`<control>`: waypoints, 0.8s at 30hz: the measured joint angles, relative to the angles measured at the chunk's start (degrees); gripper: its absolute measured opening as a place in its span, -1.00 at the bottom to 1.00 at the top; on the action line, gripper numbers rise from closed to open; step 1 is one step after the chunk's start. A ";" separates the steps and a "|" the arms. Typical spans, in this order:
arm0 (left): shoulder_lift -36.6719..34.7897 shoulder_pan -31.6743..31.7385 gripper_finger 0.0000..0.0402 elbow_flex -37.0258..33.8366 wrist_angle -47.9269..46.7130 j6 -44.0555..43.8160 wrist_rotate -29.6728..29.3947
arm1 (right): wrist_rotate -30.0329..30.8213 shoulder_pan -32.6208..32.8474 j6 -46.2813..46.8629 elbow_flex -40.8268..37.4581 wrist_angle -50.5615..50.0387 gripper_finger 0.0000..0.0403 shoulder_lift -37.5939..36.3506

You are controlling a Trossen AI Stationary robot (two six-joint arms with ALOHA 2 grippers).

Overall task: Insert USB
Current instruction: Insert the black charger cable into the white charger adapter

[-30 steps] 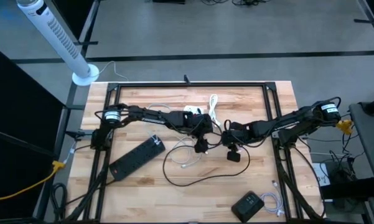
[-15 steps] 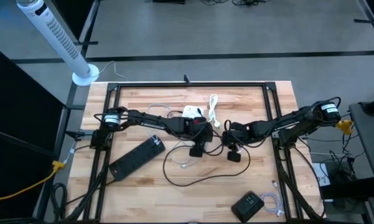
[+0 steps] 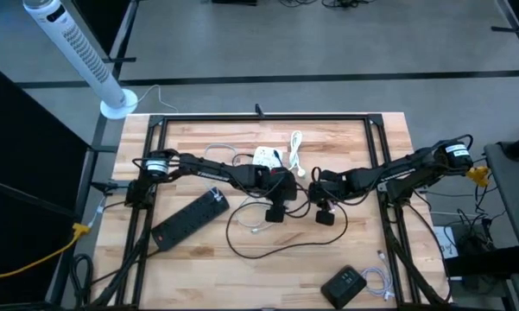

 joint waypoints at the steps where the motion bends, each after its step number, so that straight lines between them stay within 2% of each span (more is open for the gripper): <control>1: 0.59 0.07 0.37 0.01 -0.09 -0.36 0.72 | 0.03 0.00 0.00 0.00 0.00 -0.93 0.00; 10: 2.69 0.19 0.37 0.06 0.11 -1.98 -2.13 | 0.07 0.00 -0.03 -0.03 0.01 -0.93 0.00; 17: 2.70 0.27 0.33 0.13 -1.83 -4.33 -0.70 | 0.11 0.02 -0.17 -0.03 0.10 -0.93 -0.02; 19: 2.79 0.42 0.21 0.13 -2.74 -5.31 -0.58 | 0.11 0.00 -0.20 -0.03 0.10 -0.93 -0.02; 23: 2.80 0.52 -0.28 0.13 -1.57 -6.05 -0.13 | 0.15 0.00 -0.61 -0.03 0.53 -0.93 -0.02; 24: 2.78 0.52 -0.32 0.13 -0.52 -6.08 0.30 | 0.15 0.00 -0.74 -0.03 0.93 -0.93 -0.02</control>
